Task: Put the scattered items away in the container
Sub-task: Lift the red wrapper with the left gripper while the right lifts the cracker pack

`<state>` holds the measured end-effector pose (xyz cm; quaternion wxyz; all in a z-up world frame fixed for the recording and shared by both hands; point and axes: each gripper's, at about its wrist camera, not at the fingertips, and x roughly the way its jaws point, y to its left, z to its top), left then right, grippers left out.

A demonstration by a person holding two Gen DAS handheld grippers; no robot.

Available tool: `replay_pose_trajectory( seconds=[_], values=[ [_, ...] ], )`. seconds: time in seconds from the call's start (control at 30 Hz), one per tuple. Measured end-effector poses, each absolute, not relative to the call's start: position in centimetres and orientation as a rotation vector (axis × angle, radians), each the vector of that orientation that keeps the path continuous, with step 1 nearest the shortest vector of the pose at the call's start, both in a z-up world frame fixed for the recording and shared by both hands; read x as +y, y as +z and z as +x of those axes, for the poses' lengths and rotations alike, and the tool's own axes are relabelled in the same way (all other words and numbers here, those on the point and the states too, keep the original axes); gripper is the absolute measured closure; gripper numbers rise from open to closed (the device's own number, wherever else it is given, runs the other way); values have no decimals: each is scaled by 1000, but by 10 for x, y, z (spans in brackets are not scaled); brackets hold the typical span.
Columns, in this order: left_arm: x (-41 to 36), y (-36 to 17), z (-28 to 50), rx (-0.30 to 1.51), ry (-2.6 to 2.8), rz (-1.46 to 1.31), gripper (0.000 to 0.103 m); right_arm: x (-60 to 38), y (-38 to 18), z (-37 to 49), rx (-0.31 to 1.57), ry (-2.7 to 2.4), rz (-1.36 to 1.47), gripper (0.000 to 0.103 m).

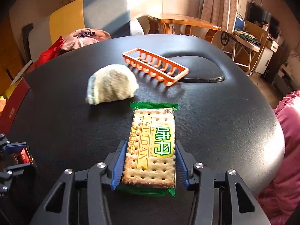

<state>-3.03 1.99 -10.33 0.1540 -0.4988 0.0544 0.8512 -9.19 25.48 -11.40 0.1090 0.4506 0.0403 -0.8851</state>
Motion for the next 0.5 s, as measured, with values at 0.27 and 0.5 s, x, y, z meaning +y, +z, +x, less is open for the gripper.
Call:
replay_pose_trajectory(
  seconds=[0.27, 0.5],
  values=[
    [-35, -99, -16, -40, 2528, -1455, 56, 187, -112, -76, 68, -2513, 1293, 53],
    [-44, -90, -5, -57, 2526, -1376, 48, 160, -109, -61, 13, -2491, 1295, 43]
  ],
)
